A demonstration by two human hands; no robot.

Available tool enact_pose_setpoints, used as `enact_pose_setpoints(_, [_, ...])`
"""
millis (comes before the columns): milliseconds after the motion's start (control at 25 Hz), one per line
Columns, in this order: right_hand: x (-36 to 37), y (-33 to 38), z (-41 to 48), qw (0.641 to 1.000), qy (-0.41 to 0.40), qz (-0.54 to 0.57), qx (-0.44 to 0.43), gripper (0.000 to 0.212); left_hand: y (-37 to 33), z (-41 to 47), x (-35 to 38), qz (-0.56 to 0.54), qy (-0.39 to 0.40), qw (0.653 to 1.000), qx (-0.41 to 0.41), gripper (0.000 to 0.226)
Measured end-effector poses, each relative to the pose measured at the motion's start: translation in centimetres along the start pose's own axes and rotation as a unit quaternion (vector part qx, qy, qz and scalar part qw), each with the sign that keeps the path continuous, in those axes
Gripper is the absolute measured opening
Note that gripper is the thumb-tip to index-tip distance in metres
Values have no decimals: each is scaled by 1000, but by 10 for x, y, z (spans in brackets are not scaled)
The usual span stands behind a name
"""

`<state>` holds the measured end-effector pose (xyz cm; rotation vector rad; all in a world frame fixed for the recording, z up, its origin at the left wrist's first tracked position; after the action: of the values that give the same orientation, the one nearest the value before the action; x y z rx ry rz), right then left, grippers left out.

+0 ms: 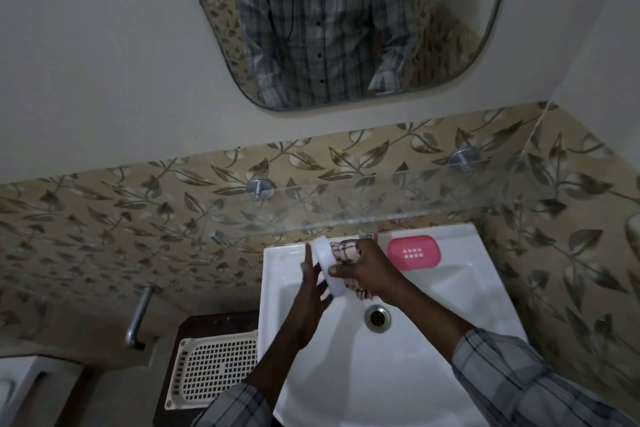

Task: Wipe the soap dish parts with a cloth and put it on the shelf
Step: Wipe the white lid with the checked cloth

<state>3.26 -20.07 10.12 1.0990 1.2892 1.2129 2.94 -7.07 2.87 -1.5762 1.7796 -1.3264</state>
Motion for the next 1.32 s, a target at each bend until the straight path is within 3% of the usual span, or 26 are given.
enact_pose_setpoints(80, [12,9,-4,962,71,-234,-124,26,5,5,6,-187,30,969,-161,96])
enact_pose_setpoints(160, [31,1,-15,915,107,-349,-172,31,0,8,15,-230,39,945,-230,80])
enact_pose_setpoints(200, [34,-8,-18,935,106,-311,-129,32,0,8,15,-206,25,950,-232,67])
enact_pose_setpoints(280, [29,-18,-19,995,62,-81,-10,28,4,4,16,-184,28,957,-221,63])
enact_pose_setpoints(360, [12,-25,-17,995,-14,80,60,20,18,-1,13,-219,42,947,-230,65])
enact_pose_setpoints(440, [-15,-18,-16,989,-95,92,71,13,23,-2,7,-281,60,929,-234,65])
enact_pose_setpoints(520, [-38,11,-16,986,-130,-93,-37,18,22,-1,5,-341,73,907,-237,68])
enact_pose_setpoints(600, [-12,44,-25,911,-98,-339,-212,27,21,0,8,-351,84,902,-236,68])
enact_pose_setpoints(640, [11,42,-31,872,-66,-414,-252,30,20,1,11,-335,79,910,-234,66])
enact_pose_setpoints(680, [30,29,-34,870,-31,-435,-233,34,21,2,11,-309,61,921,-231,63])
enact_pose_setpoints(800, [47,-18,-35,929,5,-362,-80,49,19,6,3,-205,-5,953,-222,51])
enact_pose_setpoints(920, [53,-23,-31,940,94,-318,-75,43,11,7,-7,-188,9,958,-217,51])
enact_pose_setpoints(1000, [45,-13,-27,971,120,-201,-59,34,9,4,-9,-169,42,962,-210,51])
enact_pose_setpoints(1080, [15,-10,-17,998,34,-44,1,27,2,5,-5,-100,76,977,-174,50])
enact_pose_setpoints(1160, [-12,-15,-14,995,-65,50,61,22,-10,6,-1,-43,94,987,-121,51])
enact_pose_setpoints(1320, [-18,-31,-29,966,-100,192,144,18,-23,5,-11,-9,45,995,-91,50])
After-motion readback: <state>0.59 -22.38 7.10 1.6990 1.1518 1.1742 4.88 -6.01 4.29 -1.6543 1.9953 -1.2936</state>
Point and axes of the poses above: each hand's wrist, its own z-axis towards the middle knuckle, its own x-axis out of the palm, y = z × x, the point moved 9 cm from there along z, towards the middle knuckle, and after that the axes turned 9 degrees about -x, right-handed, at the moved point
